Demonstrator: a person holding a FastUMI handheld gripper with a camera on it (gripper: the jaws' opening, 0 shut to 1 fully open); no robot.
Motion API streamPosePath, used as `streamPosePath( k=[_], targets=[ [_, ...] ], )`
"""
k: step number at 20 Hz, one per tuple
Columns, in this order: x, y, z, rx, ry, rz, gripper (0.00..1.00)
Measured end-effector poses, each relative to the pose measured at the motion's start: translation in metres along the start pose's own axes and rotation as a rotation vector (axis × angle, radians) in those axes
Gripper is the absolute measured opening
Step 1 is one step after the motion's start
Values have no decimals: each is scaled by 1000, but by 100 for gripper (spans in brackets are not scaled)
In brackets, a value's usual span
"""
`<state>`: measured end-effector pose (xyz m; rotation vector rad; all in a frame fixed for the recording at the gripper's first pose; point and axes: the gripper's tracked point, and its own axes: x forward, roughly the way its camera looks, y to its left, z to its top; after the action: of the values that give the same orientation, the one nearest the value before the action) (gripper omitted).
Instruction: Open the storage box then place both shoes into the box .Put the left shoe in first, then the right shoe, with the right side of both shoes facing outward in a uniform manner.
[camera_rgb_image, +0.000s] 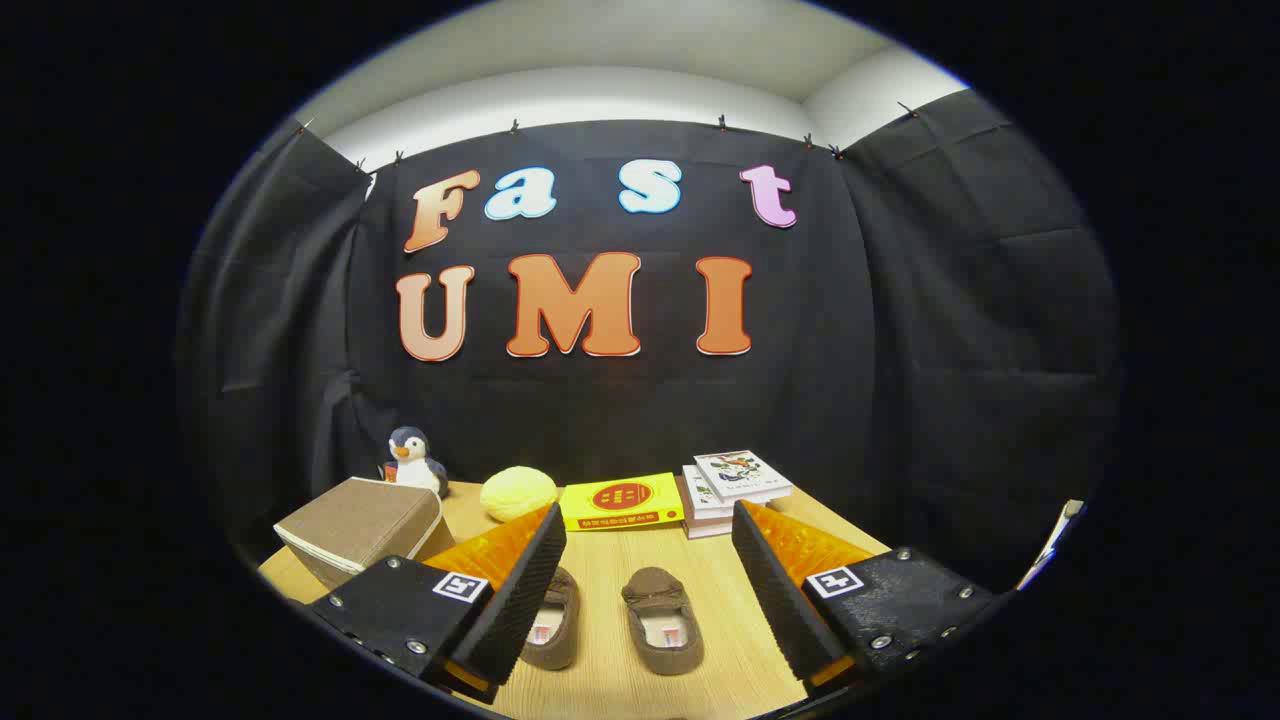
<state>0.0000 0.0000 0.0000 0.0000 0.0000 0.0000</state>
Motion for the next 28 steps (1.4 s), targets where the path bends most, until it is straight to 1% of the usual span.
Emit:
streamPosePath(
  k=[3,6,9,12,16,18,22,24,26,28],
  targets=[
    [16,6,1,29,13,69,100],
    [31,7,-7,26,31,134,100],
    [41,7,-15,20,49,172,100],
    [48,7,-19,30,56,177,100],
    [53,7,-18,39,50,148,100],
    [55,7,-24,34,63,132,100],
    [57,17,-34,50,83,135,100],
    [61,23,-38,63,88,146,100],
    [68,30,-52,98,125,171,100],
    [73,46,-64,190,171,231,100]
  ],
)
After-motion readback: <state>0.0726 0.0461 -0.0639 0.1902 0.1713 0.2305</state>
